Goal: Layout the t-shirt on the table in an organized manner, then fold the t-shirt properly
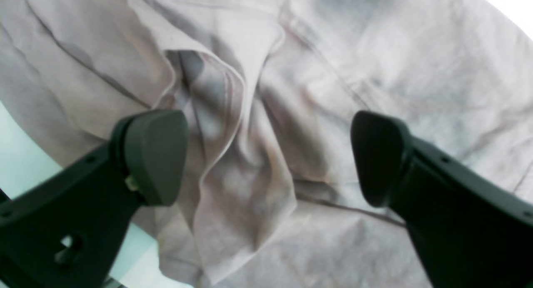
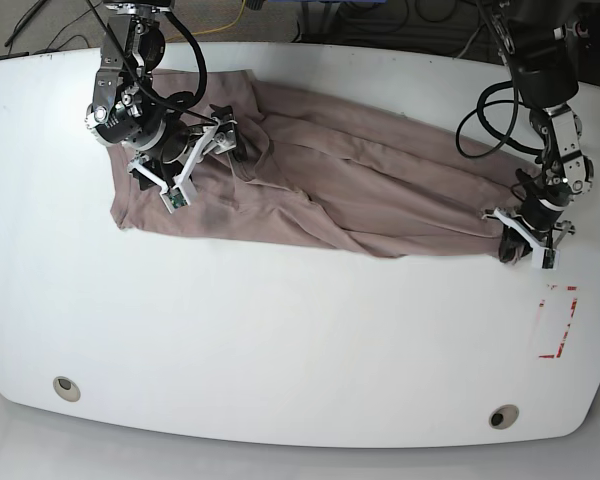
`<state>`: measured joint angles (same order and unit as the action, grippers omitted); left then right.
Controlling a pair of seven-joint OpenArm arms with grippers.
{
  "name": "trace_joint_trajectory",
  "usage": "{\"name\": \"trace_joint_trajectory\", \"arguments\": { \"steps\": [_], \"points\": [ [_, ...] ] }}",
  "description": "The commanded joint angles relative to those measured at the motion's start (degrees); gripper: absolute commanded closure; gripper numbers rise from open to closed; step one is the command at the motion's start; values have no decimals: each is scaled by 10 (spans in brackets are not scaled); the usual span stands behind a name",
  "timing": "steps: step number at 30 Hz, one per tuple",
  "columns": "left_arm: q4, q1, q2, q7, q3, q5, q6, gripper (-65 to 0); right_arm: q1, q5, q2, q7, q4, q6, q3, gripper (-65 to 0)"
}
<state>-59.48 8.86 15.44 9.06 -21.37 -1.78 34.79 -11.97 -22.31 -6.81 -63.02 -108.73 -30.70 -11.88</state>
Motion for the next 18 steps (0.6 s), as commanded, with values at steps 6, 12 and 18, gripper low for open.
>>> {"name": "trace_joint_trajectory", "arguments": {
  "steps": [6, 12, 18],
  "points": [
    [-83, -17, 9, -15, -1, -9, 1, -167, 5, -8, -3, 12, 8, -3, 0, -595],
    [-130, -42, 8, -15, -1, -10, 2, -344, 6, -8, -3, 12, 16, -4, 0, -595],
    [-179, -80, 8, -15, -1, -10, 2, -398, 6, -8, -3, 12, 15, -4, 0, -595]
  ]
}}
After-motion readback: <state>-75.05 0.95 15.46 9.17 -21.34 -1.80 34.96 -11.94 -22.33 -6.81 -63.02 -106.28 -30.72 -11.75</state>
